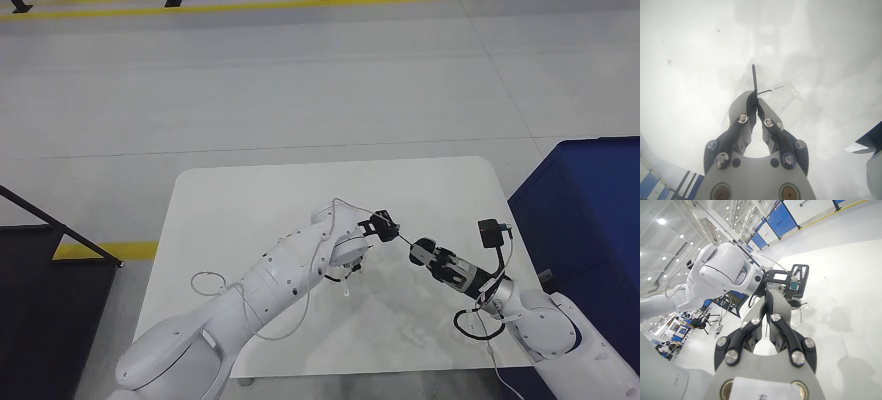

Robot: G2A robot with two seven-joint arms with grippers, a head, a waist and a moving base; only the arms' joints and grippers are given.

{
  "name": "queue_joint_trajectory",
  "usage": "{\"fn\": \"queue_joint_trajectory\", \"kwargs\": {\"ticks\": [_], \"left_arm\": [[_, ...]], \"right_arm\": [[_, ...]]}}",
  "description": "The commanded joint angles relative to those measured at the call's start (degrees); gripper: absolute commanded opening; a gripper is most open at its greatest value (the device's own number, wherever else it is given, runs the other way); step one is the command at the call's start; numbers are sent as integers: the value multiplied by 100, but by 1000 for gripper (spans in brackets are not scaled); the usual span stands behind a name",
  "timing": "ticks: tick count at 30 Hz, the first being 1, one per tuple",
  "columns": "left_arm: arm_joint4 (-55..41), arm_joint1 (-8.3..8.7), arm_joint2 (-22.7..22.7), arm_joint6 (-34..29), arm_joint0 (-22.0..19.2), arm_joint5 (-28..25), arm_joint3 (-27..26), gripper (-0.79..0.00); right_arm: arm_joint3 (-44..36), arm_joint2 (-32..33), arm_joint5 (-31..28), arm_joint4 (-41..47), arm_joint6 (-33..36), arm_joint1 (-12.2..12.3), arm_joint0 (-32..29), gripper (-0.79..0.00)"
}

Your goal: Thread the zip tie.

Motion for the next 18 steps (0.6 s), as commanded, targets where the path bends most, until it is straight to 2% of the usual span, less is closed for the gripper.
{"fn": "queue_joint_trajectory", "kwargs": {"ticks": [1, 5, 10, 11, 12, 13, 15, 18], "left_arm": [[102, 95, -115, -188, 121, 87, -346, -785], [277, 318, -421, -552, 456, 148, -1075, -785], [352, 528, -732, -934, 852, 89, -1657, -785], [387, 555, -752, -993, 928, 81, -1707, -733], [430, 573, -763, -1020, 979, 87, -1737, -588], [451, 583, -776, -997, 1010, 84, -1753, -480], [457, 588, -788, -907, 1042, 55, -1728, -397], [501, 567, -760, -764, 1021, 55, -1651, -357]], "right_arm": [[0, 0, 0, 0, 0, 0, 0, -785], [0, 0, 0, 0, 0, 0, 0, -785], [0, 0, 0, 0, 0, 0, 0, -785], [0, 0, 0, 0, 0, 0, 0, -785], [0, 0, 0, 0, 0, 0, 0, -785], [0, 0, 0, 0, 0, 0, 0, -785], [0, 0, 0, 0, 0, 0, 0, -785], [0, 0, 0, 0, 0, 0, 0, -785]]}}
